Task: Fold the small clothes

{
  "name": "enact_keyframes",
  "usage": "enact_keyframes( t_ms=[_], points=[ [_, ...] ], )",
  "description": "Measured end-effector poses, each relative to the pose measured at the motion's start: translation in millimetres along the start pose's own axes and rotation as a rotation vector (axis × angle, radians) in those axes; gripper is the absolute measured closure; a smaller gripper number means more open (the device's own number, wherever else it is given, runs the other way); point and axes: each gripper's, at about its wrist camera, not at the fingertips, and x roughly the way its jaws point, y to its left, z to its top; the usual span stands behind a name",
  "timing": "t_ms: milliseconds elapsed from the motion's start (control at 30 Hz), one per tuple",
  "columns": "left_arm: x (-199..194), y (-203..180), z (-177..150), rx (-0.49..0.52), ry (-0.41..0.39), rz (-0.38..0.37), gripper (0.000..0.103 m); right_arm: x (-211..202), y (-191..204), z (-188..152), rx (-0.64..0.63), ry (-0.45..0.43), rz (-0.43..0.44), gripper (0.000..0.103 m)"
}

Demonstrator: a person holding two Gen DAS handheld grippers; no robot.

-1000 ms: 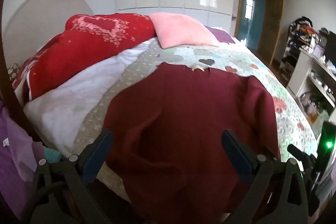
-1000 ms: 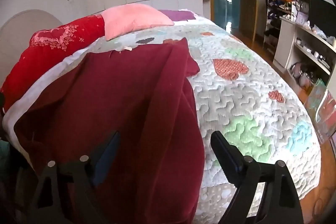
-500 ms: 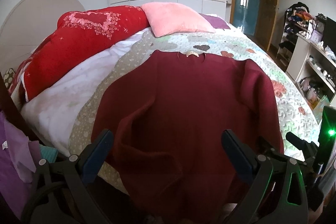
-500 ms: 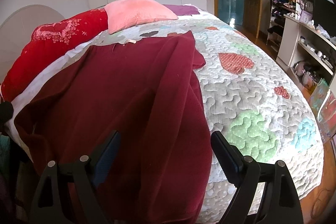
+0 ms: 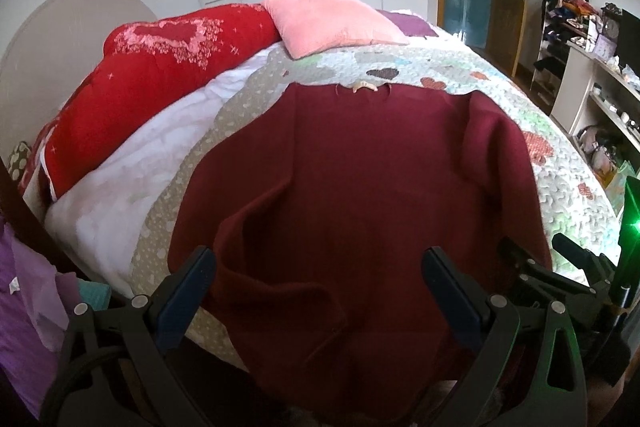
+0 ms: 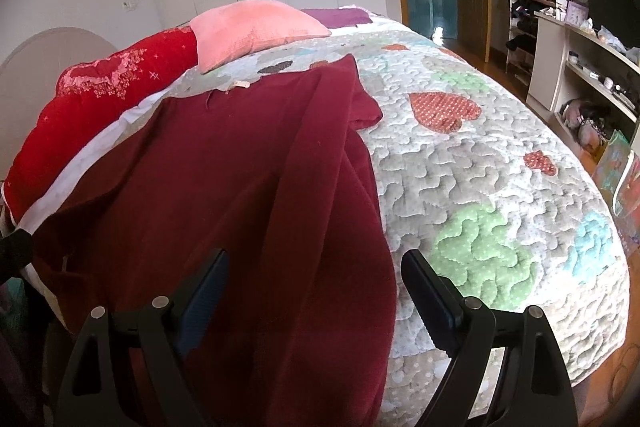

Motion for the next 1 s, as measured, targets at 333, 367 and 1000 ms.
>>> enact_keyframes(
  t_ms=[333,367,1000],
  points=[
    [33.0,28.2,8.2,-0.134,0.034,-0.042,0.001,19.0,-27.3,47.1,-0.026,-0.041,-0.076,0.013],
    [35.4,27.9,7.8,-0.132,0.036,-0.045,0.001,24.4,-31.0,56.4,-0.023,-0.042,-0.076,0.013],
    [40.8,63.2,11.8,-0.218,0.017,-0.041,0.001,91.2,-106.0,139.6,-0.025,0.114,-0.393,0.092]
  ],
)
